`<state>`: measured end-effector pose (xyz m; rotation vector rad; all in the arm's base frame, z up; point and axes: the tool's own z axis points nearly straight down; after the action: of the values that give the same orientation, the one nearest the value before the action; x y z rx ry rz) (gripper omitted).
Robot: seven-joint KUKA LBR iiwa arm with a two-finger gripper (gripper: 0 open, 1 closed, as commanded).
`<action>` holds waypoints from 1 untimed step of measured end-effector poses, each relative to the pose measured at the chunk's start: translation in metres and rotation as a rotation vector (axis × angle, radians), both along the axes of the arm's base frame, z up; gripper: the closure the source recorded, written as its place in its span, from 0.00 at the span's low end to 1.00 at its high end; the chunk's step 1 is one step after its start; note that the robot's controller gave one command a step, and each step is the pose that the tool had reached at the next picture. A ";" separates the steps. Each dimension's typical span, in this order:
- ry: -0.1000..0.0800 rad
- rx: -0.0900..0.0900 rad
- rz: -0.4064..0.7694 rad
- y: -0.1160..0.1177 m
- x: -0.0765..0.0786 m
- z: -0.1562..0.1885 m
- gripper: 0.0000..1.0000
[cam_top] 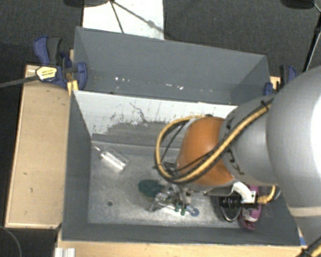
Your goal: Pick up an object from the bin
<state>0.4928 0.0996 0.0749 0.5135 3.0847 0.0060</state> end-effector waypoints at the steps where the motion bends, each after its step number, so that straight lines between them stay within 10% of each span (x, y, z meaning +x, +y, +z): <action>1: 0.010 0.000 0.001 0.000 0.001 0.031 1.00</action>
Offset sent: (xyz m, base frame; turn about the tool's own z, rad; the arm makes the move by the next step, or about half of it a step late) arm -0.0001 0.0000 0.0294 -0.0001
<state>0.4937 0.0997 0.1061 0.5132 3.0952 0.0036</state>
